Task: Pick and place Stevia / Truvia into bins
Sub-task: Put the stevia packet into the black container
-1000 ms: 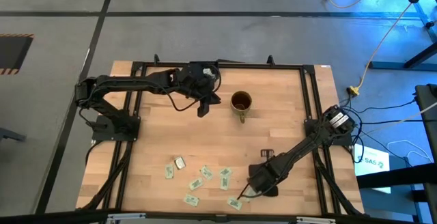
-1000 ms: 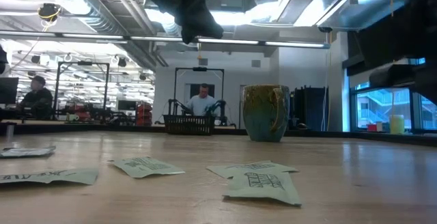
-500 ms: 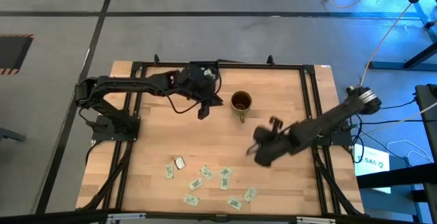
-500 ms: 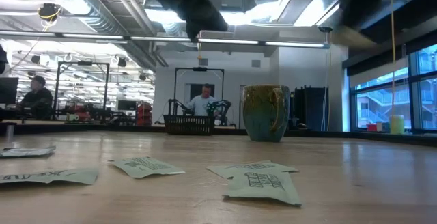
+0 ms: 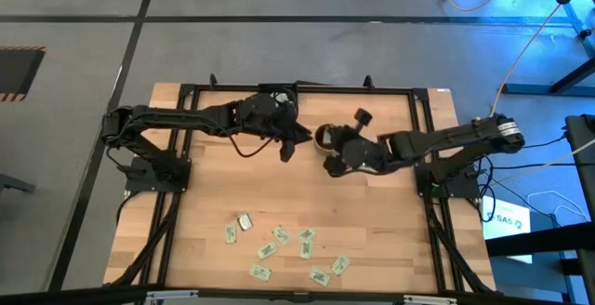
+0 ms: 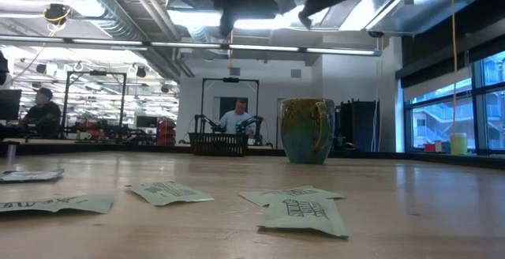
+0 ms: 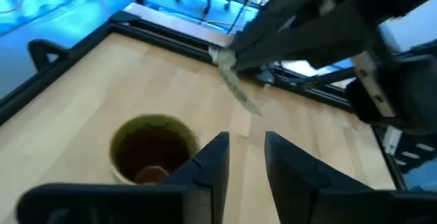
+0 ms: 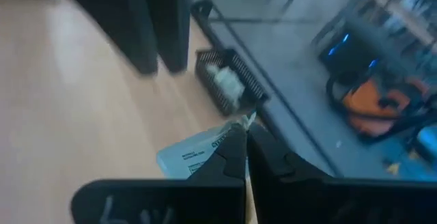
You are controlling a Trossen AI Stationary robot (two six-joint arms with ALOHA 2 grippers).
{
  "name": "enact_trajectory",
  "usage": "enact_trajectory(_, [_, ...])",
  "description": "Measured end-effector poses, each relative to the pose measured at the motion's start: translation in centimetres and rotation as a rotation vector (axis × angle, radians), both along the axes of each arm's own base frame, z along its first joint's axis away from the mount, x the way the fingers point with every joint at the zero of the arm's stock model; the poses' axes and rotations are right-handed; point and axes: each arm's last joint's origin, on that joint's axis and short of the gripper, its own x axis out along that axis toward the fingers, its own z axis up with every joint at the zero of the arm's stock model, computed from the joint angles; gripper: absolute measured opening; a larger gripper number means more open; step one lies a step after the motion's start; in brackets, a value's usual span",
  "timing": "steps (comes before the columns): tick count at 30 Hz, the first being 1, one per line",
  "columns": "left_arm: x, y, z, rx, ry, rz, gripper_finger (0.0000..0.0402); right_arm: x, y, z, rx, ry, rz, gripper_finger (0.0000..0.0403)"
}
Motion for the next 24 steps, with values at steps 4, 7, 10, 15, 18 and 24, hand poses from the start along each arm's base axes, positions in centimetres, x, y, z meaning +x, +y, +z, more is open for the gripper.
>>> enact_trajectory(4, [0.0,0.1,0.0,-0.01,0.002,0.058,0.0115,0.7,-0.7,0.8,-0.078,-0.015,0.036,0.0002])
enact_trajectory(7, [0.0,0.2,0.0,-0.034,-0.003,0.1,0.013,1.0,-1.0,1.2,-0.133,-0.011,0.061,0.0002])
enact_trajectory(10, [0.0,0.2,0.1,-0.051,-0.012,0.108,0.0142,1.1,-1.2,1.2,-0.173,0.021,0.076,0.0003])
enact_trajectory(15, [0.1,0.3,0.4,-0.118,-0.053,0.135,0.0154,1.1,-1.4,1.2,-0.167,0.026,0.088,0.0004])
enact_trajectory(18, [0.2,0.3,0.6,-0.135,-0.077,0.153,0.0158,1.1,-1.4,1.2,-0.181,0.039,0.097,0.0004])
enact_trajectory(24, [0.3,0.4,1.1,-0.149,-0.133,0.16,0.016,1.2,-1.4,1.4,-0.199,0.03,0.106,0.0004])
